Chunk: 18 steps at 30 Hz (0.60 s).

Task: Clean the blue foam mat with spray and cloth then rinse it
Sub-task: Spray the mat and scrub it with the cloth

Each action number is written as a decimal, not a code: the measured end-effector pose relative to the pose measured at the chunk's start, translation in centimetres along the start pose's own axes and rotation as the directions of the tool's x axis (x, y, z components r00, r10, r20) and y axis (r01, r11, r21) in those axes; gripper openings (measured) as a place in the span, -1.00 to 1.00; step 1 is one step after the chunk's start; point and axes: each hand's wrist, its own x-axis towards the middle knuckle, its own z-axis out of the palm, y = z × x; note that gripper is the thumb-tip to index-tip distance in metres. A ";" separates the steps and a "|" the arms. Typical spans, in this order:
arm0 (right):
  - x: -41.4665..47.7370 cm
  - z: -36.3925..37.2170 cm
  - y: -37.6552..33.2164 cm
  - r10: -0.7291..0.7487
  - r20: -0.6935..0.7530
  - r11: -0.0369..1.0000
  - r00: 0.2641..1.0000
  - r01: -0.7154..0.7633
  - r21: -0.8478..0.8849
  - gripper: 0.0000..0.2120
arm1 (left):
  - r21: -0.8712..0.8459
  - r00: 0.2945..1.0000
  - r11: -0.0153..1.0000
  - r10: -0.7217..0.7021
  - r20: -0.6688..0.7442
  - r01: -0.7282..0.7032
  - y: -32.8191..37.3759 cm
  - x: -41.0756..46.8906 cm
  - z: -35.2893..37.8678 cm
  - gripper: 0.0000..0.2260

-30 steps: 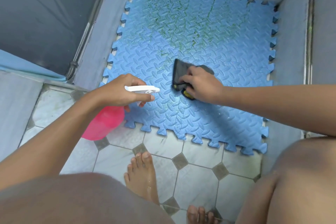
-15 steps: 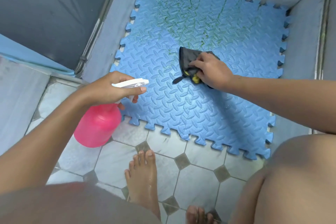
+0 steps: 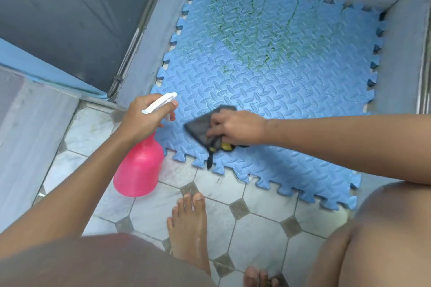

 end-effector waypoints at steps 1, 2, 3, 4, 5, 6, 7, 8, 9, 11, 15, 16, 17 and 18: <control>0.0 -0.8 1.6 0.142 -0.066 0.990 0.988 -0.141 0.015 -0.66 | 0.001 1.000 1.000 -0.008 -0.007 0.008 0.1 0.2 0.1 -0.75; 0.1 -1.7 3.2 0.281 -0.114 0.960 0.953 -0.279 0.035 -0.64 | -0.009 1.000 1.000 -0.022 -0.009 0.022 0.3 0.2 0.2 -0.76; 0.2 -2.5 4.7 0.406 -0.138 0.914 0.904 -0.402 0.056 -0.62 | -0.024 0.999 0.999 -0.043 0.007 0.043 0.5 0.3 0.3 -0.76; 0.3 -3.1 5.7 0.496 -0.147 0.868 0.856 -0.490 0.073 -0.60 | -0.035 0.997 0.997 -0.066 0.046 0.067 0.7 0.2 0.4 -0.76; 0.4 -3.4 6.3 0.537 -0.142 0.843 0.831 -0.533 0.069 -0.59 | -0.033 0.992 0.996 -0.081 0.100 0.084 0.9 0.0 0.5 -0.74; 0.3 -3.3 6.3 0.537 -0.124 0.843 0.835 -0.536 0.042 -0.57 | -0.018 0.985 0.996 -0.079 0.151 0.082 1.2 -0.1 0.5 -0.70; 0.2 -3.1 5.8 0.499 -0.103 0.865 0.860 -0.501 0.006 -0.56 | -0.005 0.979 0.997 -0.074 0.193 0.076 1.4 -0.1 0.5 -0.65; -0.1 -2.7 4.8 0.438 -0.079 0.897 0.896 -0.441 -0.023 -0.56 | -0.012 0.973 0.997 -0.073 0.219 0.077 1.7 -0.2 0.5 -0.63; -0.4 -2.1 3.7 0.366 -0.051 0.928 0.929 -0.368 -0.049 -0.56 | -0.036 0.968 0.995 -0.081 0.237 0.092 2.1 -0.1 0.6 -0.64; -1.2 -1.5 2.1 0.245 0.023 0.968 0.969 -0.243 -0.068 -0.56 | -0.097 0.958 0.987 -0.098 0.270 0.128 3.2 0.5 1.0 -0.66; -3.2 -2.7 4.7 0.373 -0.017 0.927 0.928 -0.373 -0.026 -0.59 | -0.069 0.937 0.993 -0.067 0.343 0.096 7.3 2.7 2.6 -0.66; -4.2 -3.2 5.9 0.452 -0.049 0.892 0.891 -0.452 0.000 -0.59 | -0.063 0.935 0.995 -0.049 0.351 0.076 8.4 3.4 3.1 -0.65; -5.3 -3.6 7.1 0.537 -0.082 0.843 0.840 -0.537 0.030 -0.60 | -0.063 0.937 0.997 -0.028 0.348 0.053 9.6 4.3 3.5 -0.64; -6.6 -4.0 8.5 0.622 -0.106 0.783 0.776 -0.619 0.062 -0.60 | -0.065 0.941 0.998 0.003 0.338 0.020 10.8 5.2 3.9 -0.63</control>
